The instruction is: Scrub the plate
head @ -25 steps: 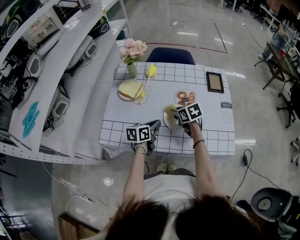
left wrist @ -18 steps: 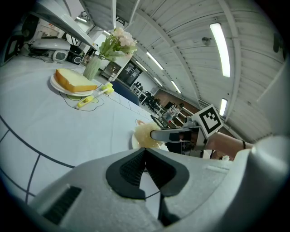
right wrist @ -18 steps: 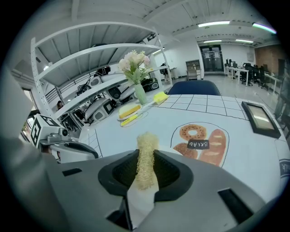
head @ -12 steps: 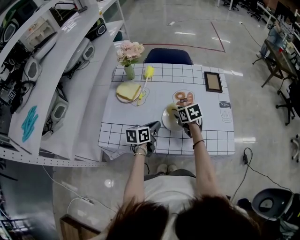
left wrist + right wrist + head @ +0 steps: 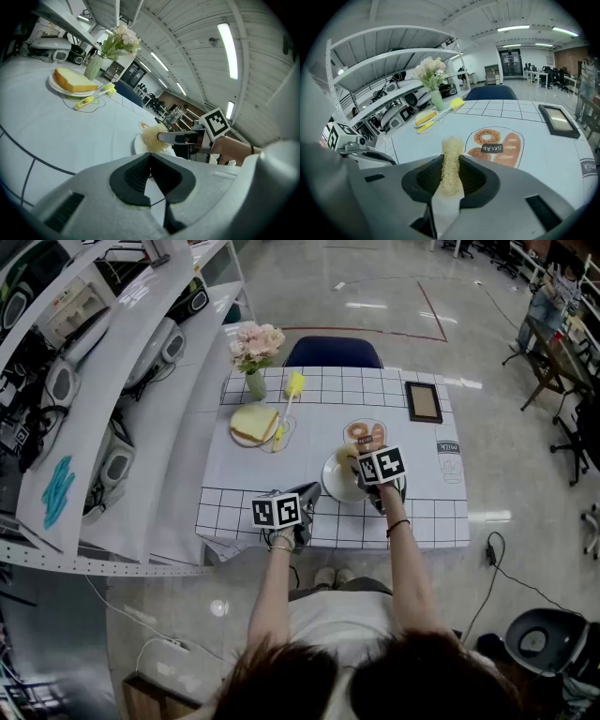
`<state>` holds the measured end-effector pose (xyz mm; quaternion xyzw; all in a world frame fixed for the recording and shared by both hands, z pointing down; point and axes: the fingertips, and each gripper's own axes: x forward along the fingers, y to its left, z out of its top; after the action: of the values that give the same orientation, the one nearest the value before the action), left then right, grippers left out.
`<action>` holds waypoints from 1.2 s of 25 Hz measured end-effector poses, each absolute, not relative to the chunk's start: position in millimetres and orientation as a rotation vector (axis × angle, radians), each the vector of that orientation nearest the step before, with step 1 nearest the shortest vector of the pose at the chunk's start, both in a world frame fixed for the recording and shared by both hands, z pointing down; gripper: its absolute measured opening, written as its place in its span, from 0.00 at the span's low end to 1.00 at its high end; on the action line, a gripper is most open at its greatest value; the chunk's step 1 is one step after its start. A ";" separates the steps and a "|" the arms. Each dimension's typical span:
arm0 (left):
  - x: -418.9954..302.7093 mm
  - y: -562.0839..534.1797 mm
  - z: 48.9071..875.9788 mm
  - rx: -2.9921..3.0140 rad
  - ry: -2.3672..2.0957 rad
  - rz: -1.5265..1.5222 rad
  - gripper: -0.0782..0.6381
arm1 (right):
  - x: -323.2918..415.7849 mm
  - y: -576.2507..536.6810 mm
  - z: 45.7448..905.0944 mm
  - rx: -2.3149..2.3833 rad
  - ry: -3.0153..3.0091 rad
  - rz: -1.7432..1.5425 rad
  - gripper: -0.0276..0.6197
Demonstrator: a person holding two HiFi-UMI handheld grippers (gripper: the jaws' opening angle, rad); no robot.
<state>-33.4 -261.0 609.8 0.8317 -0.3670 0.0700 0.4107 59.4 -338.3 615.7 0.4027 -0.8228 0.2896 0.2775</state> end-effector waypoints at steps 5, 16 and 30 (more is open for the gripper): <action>-27.7 -261.2 606.7 2.107 -0.905 0.179 0.12 | 66.0 -337.7 615.0 1.108 -2.200 0.785 0.16; -22.7 -261.6 608.9 2.114 -0.891 0.186 0.12 | 74.7 -335.5 614.8 1.138 -2.190 0.789 0.16; -16.9 -257.6 610.2 2.117 -0.861 0.196 0.12 | 90.5 -328.2 611.3 1.163 -2.165 0.800 0.16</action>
<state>-16.9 -257.6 610.2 0.8413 -0.3421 0.0777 0.4112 90.5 -328.2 611.3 0.4325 -0.8054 0.2976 0.2752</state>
